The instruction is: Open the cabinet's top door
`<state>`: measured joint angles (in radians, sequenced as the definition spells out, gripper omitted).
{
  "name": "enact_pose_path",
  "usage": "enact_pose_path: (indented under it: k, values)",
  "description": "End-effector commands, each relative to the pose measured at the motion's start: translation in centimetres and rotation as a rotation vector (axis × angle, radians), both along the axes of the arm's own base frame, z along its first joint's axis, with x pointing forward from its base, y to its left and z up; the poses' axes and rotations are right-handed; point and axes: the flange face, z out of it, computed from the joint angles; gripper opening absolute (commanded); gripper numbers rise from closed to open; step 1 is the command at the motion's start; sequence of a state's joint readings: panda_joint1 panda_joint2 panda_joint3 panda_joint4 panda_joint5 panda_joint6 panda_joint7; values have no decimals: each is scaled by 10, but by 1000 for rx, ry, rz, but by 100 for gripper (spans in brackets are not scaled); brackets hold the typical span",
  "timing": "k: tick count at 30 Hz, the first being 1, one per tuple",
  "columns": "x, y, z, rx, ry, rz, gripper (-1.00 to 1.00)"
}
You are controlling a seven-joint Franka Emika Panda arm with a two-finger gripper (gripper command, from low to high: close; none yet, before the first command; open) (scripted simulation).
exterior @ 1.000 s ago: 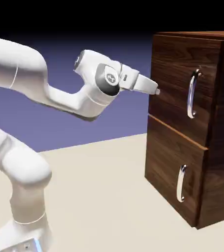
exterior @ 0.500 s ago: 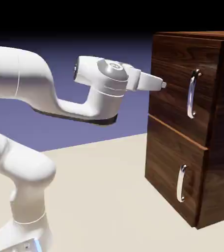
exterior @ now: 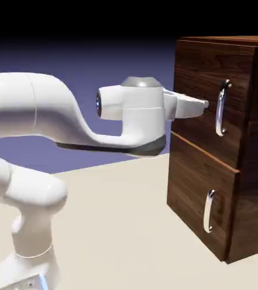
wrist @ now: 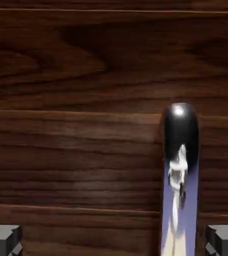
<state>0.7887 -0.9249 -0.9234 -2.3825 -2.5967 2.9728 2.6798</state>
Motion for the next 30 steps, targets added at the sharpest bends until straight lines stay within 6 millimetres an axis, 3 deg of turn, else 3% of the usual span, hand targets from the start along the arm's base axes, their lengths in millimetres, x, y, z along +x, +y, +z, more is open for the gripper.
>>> enact_pose_path:
  k: [1,6,8,13,14,15,30]
  values:
    - [2,-5,-3,4,-8,1,0]
    - [13,-29,-20,21,-47,9,0]
    - [14,-30,-21,22,-48,10,0]
    - [64,-28,-21,21,-49,10,0]
    - [64,-28,-21,21,-49,10,-100]
    - [64,-28,-21,21,-49,10,-100]
    - [-30,29,-21,14,-52,-310,-100]
